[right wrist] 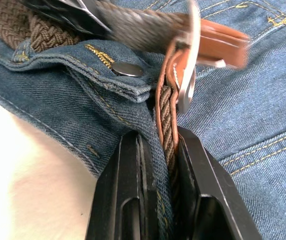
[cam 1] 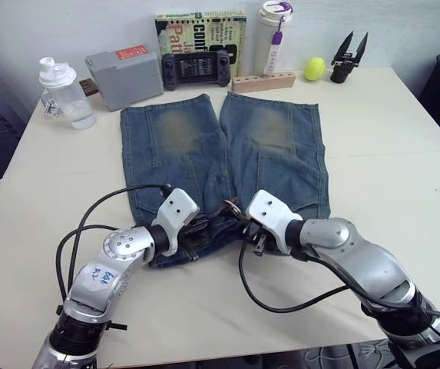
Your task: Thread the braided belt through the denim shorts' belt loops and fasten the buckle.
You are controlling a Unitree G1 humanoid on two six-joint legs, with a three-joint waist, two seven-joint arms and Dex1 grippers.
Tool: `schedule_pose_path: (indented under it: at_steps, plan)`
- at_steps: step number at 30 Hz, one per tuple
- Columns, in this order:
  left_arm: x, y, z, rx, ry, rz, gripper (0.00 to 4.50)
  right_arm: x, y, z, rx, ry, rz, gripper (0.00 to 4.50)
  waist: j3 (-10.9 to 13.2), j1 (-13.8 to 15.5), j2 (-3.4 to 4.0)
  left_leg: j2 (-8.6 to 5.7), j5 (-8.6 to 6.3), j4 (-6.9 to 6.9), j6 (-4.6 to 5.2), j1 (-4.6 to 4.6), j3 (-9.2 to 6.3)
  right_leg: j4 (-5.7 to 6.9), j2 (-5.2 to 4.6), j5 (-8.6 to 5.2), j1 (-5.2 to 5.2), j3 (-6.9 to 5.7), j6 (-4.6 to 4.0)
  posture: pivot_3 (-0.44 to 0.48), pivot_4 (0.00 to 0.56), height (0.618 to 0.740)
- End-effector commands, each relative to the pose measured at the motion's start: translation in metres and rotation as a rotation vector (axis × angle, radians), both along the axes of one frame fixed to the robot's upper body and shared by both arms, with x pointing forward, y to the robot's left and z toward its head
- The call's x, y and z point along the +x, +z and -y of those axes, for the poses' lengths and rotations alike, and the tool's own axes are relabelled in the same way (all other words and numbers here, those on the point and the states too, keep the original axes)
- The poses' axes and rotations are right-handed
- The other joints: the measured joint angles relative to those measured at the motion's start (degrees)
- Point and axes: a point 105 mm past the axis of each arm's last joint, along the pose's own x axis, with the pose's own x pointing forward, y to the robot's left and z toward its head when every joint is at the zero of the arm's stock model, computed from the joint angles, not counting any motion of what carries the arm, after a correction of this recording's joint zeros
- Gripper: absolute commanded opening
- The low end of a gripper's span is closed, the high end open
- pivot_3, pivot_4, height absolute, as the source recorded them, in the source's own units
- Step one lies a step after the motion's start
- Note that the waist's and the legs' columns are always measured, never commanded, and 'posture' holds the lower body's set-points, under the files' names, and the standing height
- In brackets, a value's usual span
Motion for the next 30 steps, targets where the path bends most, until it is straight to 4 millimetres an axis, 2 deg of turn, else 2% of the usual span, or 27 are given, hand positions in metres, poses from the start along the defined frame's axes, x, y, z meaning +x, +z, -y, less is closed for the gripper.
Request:
schedule_pose_path:
  at_steps: [1,6,10,12,14,16,17,19,22,25,26,28,30]
  plan:
    - [-0.004,0.011,0.018,-0.058,-0.076,0.066,0.00,-0.018,0.000,-0.019,0.021,0.133,-0.017,0.22,0.00,-0.01,0.00,0.00,0.00,0.00,0.00,0.00,0.00,0.00,0.00,0.00,0.00,0.00,0.00,0.000,0.150,0.726]
    - [0.004,0.011,0.026,-0.123,-0.067,0.097,0.00,-0.023,-0.006,-0.020,-0.028,0.191,-0.019,0.22,0.00,-0.01,-0.01,-0.01,0.00,0.01,0.00,0.00,0.01,0.00,-0.01,0.00,0.00,0.01,0.00,0.000,0.150,0.726]
    - [0.003,0.003,0.026,-0.135,-0.063,0.080,0.00,-0.015,-0.002,-0.013,-0.030,0.148,0.019,0.22,0.00,0.11,-0.01,-0.01,0.00,0.03,0.00,-0.01,-0.01,0.00,-0.02,0.00,0.00,-0.01,0.00,0.000,0.150,0.726]
    - [0.003,0.002,0.025,-0.135,-0.060,0.080,0.00,-0.009,0.006,-0.008,0.000,0.102,0.045,1.26,0.00,0.14,-0.01,-0.01,0.00,0.04,0.00,-0.02,-0.01,0.01,-0.03,0.00,0.00,-0.01,0.00,0.000,0.150,0.726]
    - [0.003,0.002,0.026,-0.136,-0.061,0.080,0.00,-0.015,0.016,-0.004,0.065,0.118,0.012,2.04,0.00,0.19,-0.01,-0.01,0.00,0.05,0.00,-0.05,-0.03,0.01,-0.03,0.00,0.00,-0.02,0.00,0.000,0.150,0.726]
    - [0.003,0.001,0.026,-0.136,-0.062,0.078,0.00,-0.016,0.034,0.006,0.135,0.110,0.001,3.16,0.00,0.29,-0.02,-0.01,0.00,0.06,0.00,-0.08,-0.05,0.00,-0.03,0.00,0.00,-0.04,0.01,0.000,0.150,0.726]
    - [0.003,0.001,0.026,-0.136,-0.062,0.078,0.00,-0.016,0.039,0.008,0.149,0.105,0.001,3.50,0.00,0.33,-0.02,-0.02,0.00,0.08,0.01,-0.11,-0.06,0.00,-0.04,0.01,-0.01,-0.04,0.02,0.000,0.150,0.726]
    - [0.004,0.001,0.026,-0.136,-0.063,0.077,0.00,-0.014,0.060,0.019,0.195,0.111,0.015,4.49,0.00,0.38,-0.02,-0.02,0.00,0.10,0.01,-0.11,-0.07,0.00,-0.03,0.01,-0.01,-0.04,0.02,0.000,0.150,0.726]
    - [0.004,0.000,0.027,-0.129,-0.068,0.079,0.00,-0.011,0.093,0.028,0.229,0.165,0.080,4.49,0.00,0.48,-0.02,-0.02,0.00,0.11,0.01,-0.11,-0.07,0.01,-0.03,0.01,-0.01,-0.03,0.02,0.000,0.150,0.726]
    - [0.004,0.000,0.028,-0.123,-0.077,0.085,0.00,-0.004,0.105,0.027,0.168,0.202,0.194,4.49,0.00,0.48,-0.02,0.00,0.00,0.07,0.01,-0.09,-0.07,0.00,-0.01,0.01,-0.01,-0.04,0.02,0.000,0.150,0.726]
    - [0.004,0.000,0.028,-0.122,-0.080,0.087,0.00,-0.002,0.105,0.026,0.149,0.207,0.214,4.49,0.00,0.52,-0.02,-0.01,0.00,0.07,0.01,-0.09,-0.06,0.00,-0.01,0.01,-0.01,-0.03,0.02,0.000,0.150,0.726]
    - [0.006,0.001,0.028,-0.106,-0.080,0.107,0.00,0.016,0.090,0.025,-0.133,0.276,0.455,4.49,0.00,0.55,-0.02,-0.02,0.00,0.08,0.01,-0.09,-0.04,0.01,-0.02,0.01,-0.01,-0.02,0.02,0.000,0.150,0.726]
    - [0.007,0.002,0.027,-0.086,-0.080,0.131,0.00,0.024,0.075,0.023,-0.319,0.363,0.594,4.49,-0.01,0.64,-0.06,-0.08,0.00,0.08,0.01,-0.04,0.02,0.00,-0.07,0.02,0.00,0.02,0.03,0.000,0.150,0.726]
